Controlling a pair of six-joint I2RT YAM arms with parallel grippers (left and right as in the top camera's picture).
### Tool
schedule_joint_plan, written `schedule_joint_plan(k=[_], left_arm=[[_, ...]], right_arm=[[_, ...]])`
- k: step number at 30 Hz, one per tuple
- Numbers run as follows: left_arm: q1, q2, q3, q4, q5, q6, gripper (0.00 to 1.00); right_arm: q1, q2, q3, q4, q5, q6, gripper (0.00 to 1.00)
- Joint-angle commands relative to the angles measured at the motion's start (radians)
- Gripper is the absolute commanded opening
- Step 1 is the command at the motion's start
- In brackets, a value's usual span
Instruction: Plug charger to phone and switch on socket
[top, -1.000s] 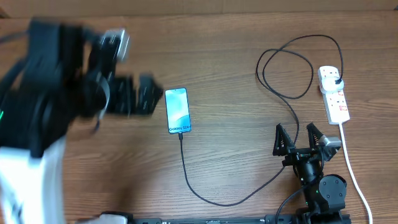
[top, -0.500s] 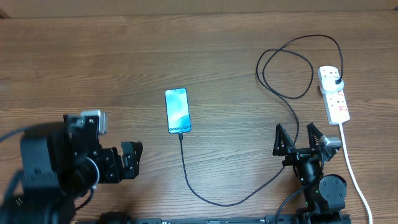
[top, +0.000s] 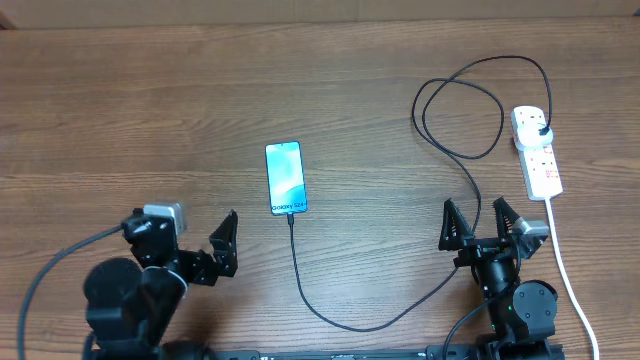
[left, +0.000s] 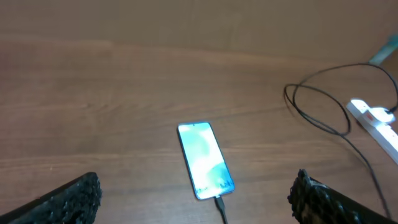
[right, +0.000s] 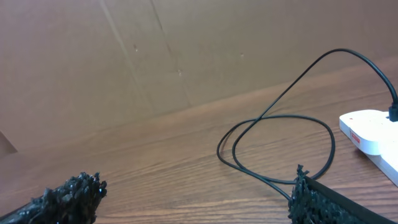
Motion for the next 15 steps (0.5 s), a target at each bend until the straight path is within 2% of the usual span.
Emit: schedule_joint_plan(k=[1, 9, 15], left_arm=[[0.008, -0.062, -0.122, 0.090, -0.008, 0.012, 1.00], [0.012, -0.189, -0.368, 0.301, -0.032, 0.012, 1.00], [0.043, -0.262, -0.470, 0.357, -0.032, 0.012, 1.00]], right_arm=[[-0.003, -0.009, -0.010, 0.006, -0.004, 0.000, 1.00], [-0.003, -0.009, -0.010, 0.006, -0.004, 0.000, 1.00], [-0.003, -0.009, -0.010, 0.006, -0.004, 0.000, 1.00]])
